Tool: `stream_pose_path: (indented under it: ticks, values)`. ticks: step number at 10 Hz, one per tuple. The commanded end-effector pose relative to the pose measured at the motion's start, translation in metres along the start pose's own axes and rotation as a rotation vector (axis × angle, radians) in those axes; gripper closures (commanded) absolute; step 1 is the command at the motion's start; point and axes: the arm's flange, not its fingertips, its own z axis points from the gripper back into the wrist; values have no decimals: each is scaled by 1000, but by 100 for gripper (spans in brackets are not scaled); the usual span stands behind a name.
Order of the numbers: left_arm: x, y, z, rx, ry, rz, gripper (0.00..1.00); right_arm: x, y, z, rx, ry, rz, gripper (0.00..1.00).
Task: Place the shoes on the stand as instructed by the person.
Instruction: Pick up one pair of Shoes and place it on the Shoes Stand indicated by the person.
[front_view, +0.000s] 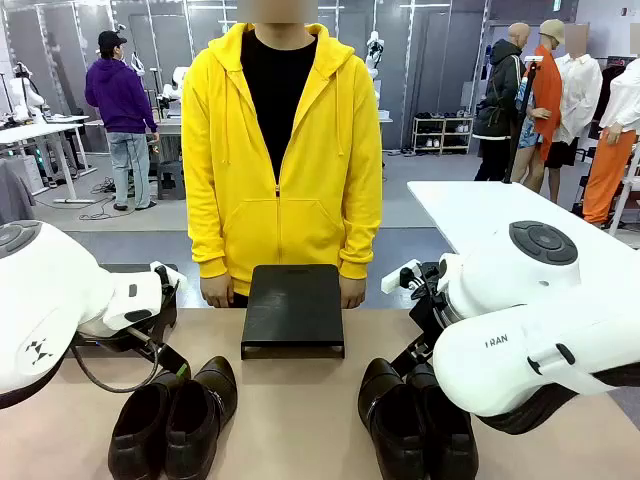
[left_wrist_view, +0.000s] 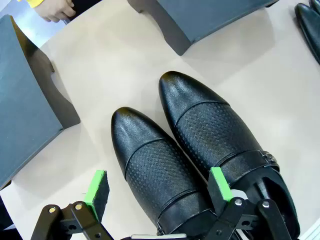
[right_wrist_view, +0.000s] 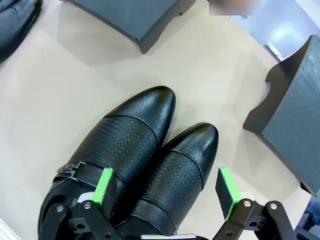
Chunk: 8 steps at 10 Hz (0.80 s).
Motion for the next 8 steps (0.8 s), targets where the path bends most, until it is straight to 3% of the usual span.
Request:
stream_pose_path:
  ticks: [1,8]
  values:
    - [0,0,0,0,0,0,0,0,0,0,0,0,0,0]
    - [0,0,0,0,0,0,0,0,0,0,0,0,0,0]
